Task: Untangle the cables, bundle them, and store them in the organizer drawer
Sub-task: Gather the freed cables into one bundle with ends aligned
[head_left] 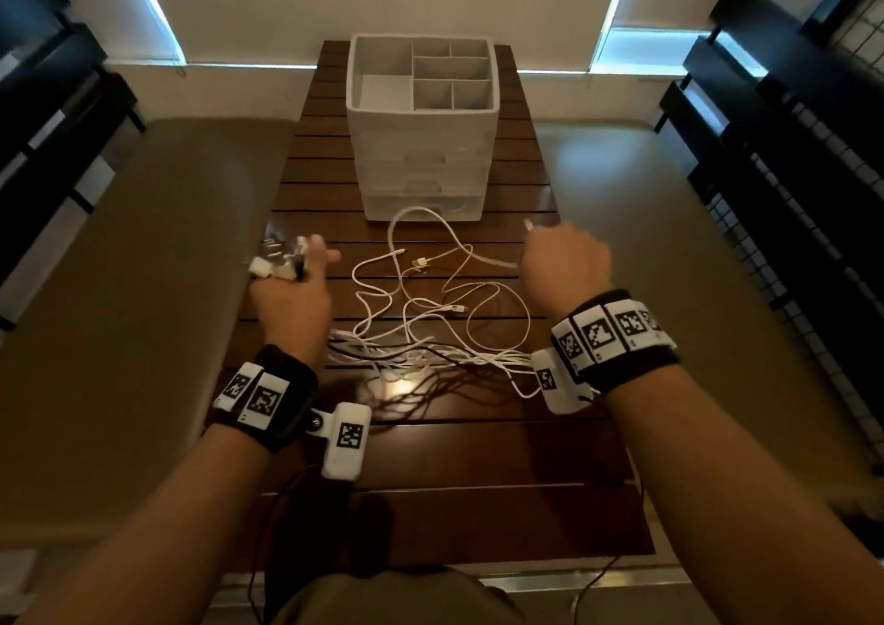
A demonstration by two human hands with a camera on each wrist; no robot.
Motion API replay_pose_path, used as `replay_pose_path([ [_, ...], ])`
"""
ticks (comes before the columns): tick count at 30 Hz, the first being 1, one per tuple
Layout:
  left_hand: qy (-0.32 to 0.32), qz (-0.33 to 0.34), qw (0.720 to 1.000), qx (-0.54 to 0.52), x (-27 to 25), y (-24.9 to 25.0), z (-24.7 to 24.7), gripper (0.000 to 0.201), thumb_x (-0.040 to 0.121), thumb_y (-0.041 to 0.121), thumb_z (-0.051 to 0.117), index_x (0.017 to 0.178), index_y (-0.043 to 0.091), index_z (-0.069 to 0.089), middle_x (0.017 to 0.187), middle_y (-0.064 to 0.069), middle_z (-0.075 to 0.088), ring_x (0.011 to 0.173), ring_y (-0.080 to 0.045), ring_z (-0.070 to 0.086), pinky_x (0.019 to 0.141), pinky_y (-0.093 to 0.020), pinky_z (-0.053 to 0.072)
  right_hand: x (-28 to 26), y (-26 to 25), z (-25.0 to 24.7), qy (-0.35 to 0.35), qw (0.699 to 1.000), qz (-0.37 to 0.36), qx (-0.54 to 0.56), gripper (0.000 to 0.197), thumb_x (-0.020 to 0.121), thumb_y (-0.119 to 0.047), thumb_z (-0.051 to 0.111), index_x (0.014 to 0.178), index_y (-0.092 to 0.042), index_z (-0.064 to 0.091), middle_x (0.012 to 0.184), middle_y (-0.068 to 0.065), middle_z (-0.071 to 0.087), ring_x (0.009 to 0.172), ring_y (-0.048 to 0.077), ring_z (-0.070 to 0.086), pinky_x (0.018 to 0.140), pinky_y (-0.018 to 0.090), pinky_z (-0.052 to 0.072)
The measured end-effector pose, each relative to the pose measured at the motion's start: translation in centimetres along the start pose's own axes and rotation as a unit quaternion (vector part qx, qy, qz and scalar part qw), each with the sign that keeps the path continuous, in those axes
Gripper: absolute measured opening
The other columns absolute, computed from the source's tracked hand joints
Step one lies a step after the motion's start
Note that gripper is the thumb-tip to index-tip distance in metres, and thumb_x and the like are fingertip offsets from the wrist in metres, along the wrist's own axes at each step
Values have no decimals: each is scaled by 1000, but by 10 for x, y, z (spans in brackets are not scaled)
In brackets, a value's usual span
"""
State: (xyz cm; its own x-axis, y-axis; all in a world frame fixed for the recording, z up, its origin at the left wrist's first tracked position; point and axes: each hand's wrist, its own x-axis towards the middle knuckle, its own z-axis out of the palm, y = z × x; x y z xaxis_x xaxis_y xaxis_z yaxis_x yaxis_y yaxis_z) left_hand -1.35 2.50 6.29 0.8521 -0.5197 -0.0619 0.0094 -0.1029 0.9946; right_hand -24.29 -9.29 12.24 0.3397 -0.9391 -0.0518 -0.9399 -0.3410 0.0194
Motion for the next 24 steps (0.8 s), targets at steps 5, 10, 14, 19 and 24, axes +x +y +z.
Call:
replay_pose_path([
  [5, -118, -62, 967, -215, 0, 22, -13, 54, 100, 60, 58, 60, 23, 50, 46, 7, 30, 38, -9, 24, 40, -22, 19, -14, 12, 34, -138, 988, 53, -33, 32, 103, -17, 42, 116, -14, 71, 119, 11, 71, 110, 34, 68, 87, 43, 50],
  [10, -206, -78, 926, -306, 1, 31, -24, 58, 108, 59, 39, 67, 18, 38, 46, 7, 24, 37, -7, 18, 39, -23, 16, -24, 2, 44, -129, 986, 43, -97, 21, 99, -25, 45, 93, -21, 65, 105, 3, 71, 105, 28, 66, 102, 46, 40],
  [14, -226, -79, 919, -312, -1, 32, -31, 57, 108, 60, 38, 69, 18, 38, 48, 8, 28, 38, -7, 20, 41, -23, 19, -21, 18, 41, -25, 990, 100, -99, 28, 100, -28, 47, 111, -16, 70, 121, 14, 62, 117, 34, 55, 100, 45, 40],
  [19, -242, -90, 910, -323, -2, 29, -34, 58, 108, 59, 41, 68, 17, 37, 46, 7, 23, 36, -7, 17, 36, -22, 17, -25, 37, 65, -68, 984, 98, -129, 32, 100, -23, 45, 120, -17, 69, 130, 15, 57, 124, 37, 50, 105, 48, 38],
  [24, -275, -84, 905, -313, -5, 33, -32, 60, 109, 57, 40, 64, 17, 39, 44, 7, 20, 36, -8, 14, 38, -24, 12, -16, 18, 62, -75, 995, 24, -54, 38, 101, -21, 45, 136, -9, 55, 139, 18, 54, 129, 39, 51, 104, 50, 42],
])
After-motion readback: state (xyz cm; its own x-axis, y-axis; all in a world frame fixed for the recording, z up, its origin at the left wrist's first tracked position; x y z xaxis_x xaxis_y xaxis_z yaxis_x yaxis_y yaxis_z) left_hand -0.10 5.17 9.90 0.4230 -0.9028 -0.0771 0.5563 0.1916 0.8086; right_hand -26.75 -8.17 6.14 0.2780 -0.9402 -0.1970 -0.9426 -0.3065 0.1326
